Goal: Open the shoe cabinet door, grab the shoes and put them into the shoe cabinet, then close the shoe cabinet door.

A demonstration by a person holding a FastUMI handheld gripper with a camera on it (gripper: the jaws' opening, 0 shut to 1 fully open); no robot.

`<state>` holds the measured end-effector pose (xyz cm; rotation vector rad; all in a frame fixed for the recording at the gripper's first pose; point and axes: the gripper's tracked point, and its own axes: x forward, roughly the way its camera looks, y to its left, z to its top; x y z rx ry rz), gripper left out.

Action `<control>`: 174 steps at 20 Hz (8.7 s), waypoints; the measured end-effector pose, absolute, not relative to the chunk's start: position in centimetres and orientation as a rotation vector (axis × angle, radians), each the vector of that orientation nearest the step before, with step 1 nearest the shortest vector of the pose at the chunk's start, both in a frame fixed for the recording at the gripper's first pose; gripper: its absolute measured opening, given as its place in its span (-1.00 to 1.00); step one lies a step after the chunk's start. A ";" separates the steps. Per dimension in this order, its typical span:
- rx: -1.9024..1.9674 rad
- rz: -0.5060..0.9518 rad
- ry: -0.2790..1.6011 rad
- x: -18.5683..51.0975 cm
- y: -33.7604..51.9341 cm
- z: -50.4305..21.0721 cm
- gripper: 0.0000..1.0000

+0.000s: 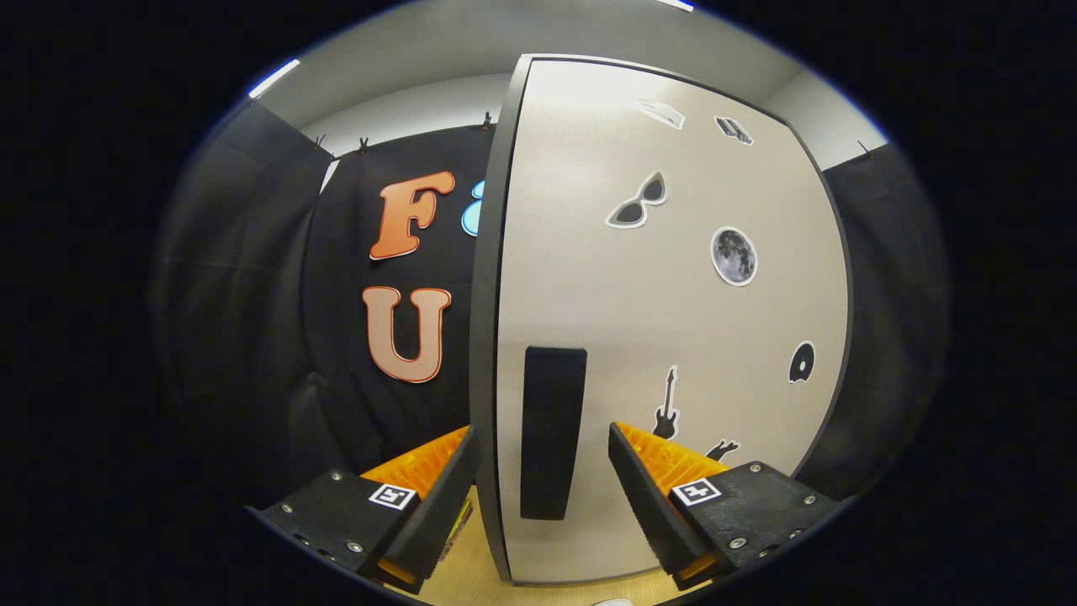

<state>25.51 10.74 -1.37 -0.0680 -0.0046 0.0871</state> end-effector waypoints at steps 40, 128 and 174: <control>-0.043 0.060 -0.018 13.7 2.5 -1.6 -0.36; -0.040 0.005 0.010 2.8 -1.4 -4.7 0.17; 0.155 0.101 0.892 13.5 0.5 -49.7 -0.88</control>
